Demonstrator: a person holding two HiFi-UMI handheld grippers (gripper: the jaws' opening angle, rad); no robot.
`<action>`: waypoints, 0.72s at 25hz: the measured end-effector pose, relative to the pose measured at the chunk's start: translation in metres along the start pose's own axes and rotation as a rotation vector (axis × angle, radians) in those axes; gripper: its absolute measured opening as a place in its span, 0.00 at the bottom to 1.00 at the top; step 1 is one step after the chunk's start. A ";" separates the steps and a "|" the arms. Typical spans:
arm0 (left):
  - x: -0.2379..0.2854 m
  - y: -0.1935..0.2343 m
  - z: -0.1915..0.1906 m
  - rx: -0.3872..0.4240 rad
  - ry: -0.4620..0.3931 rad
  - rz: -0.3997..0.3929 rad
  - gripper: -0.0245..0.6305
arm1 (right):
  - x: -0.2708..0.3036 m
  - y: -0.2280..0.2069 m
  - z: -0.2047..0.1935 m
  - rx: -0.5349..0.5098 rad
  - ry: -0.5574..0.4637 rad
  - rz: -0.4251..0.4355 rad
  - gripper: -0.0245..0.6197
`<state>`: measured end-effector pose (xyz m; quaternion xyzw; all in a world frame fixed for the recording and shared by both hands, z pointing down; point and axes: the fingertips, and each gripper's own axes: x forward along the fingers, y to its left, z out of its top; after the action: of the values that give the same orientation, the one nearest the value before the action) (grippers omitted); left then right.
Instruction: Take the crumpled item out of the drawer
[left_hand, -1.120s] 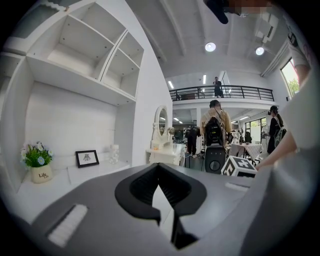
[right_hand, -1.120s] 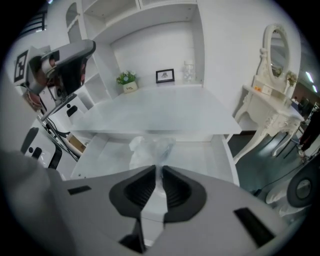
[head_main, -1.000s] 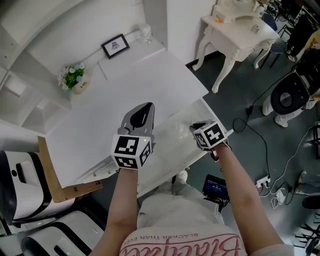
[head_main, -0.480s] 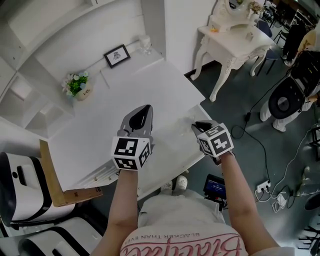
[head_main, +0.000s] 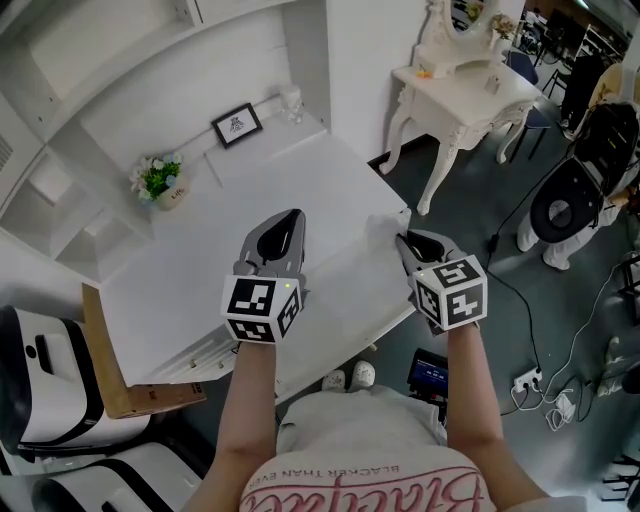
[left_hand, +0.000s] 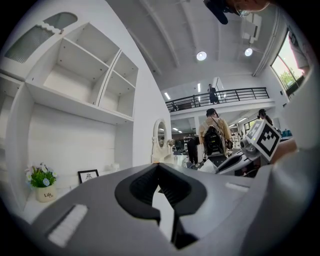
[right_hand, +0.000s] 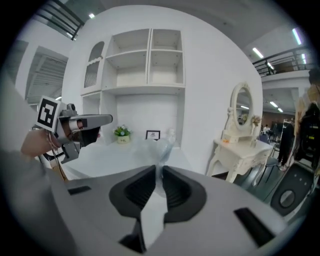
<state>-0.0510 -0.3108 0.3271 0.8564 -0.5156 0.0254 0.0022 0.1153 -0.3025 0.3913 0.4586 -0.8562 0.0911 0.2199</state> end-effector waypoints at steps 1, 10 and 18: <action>0.000 0.000 0.003 0.003 -0.007 -0.001 0.05 | -0.004 -0.001 0.007 -0.002 -0.020 -0.011 0.11; -0.007 0.002 0.035 0.026 -0.087 0.012 0.05 | -0.043 -0.001 0.068 -0.040 -0.192 -0.088 0.11; -0.021 0.004 0.083 0.061 -0.193 0.027 0.05 | -0.077 0.002 0.105 -0.137 -0.308 -0.147 0.11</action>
<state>-0.0602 -0.2968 0.2434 0.8475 -0.5240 -0.0418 -0.0739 0.1194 -0.2818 0.2628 0.5124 -0.8481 -0.0552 0.1229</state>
